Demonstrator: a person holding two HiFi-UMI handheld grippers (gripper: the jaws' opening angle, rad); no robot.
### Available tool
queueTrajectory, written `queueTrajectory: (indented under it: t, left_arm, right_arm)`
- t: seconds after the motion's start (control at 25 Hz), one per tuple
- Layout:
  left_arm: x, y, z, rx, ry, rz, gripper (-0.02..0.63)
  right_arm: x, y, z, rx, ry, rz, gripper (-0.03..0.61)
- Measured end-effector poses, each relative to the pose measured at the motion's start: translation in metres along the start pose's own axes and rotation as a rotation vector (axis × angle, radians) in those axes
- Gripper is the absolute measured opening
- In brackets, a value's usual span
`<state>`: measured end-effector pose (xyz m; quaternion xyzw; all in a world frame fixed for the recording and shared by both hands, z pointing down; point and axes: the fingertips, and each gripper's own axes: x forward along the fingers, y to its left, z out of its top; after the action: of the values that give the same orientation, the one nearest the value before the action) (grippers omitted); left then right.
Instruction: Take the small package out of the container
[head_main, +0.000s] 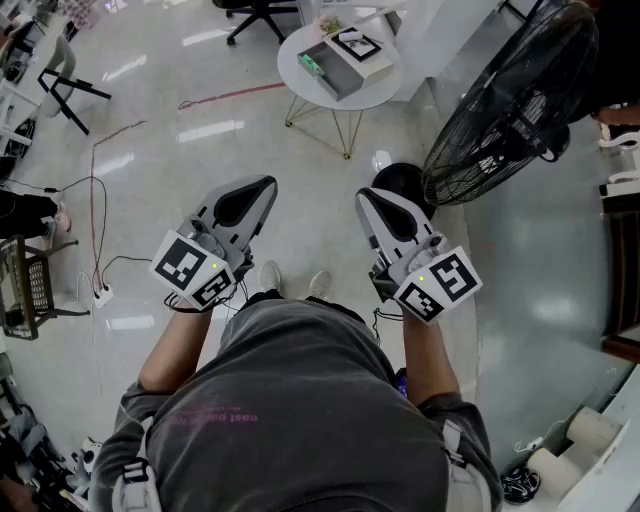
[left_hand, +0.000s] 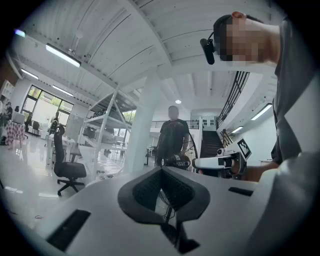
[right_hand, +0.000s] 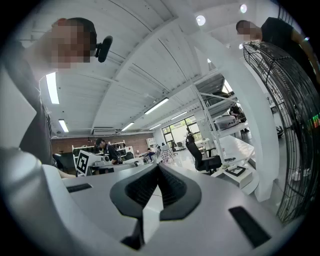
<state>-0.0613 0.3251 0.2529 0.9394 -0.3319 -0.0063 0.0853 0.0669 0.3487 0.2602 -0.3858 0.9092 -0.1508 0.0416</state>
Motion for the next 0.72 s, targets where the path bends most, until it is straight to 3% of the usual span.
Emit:
queueTrajectory:
  t: [0.36,0.72]
  left_arm:
    - [0.004,-0.01,-0.002,0.0,-0.004,0.004,0.014]
    - [0.001,-0.036,-0.008,0.01,-0.015,0.044,0.014]
  right_arm:
    - [-0.009,-0.007,-0.008,-0.025,0.016,-0.03,0.021]
    - [-0.037,-0.012,-0.014,-0.016,0.016,-0.007,0.021]
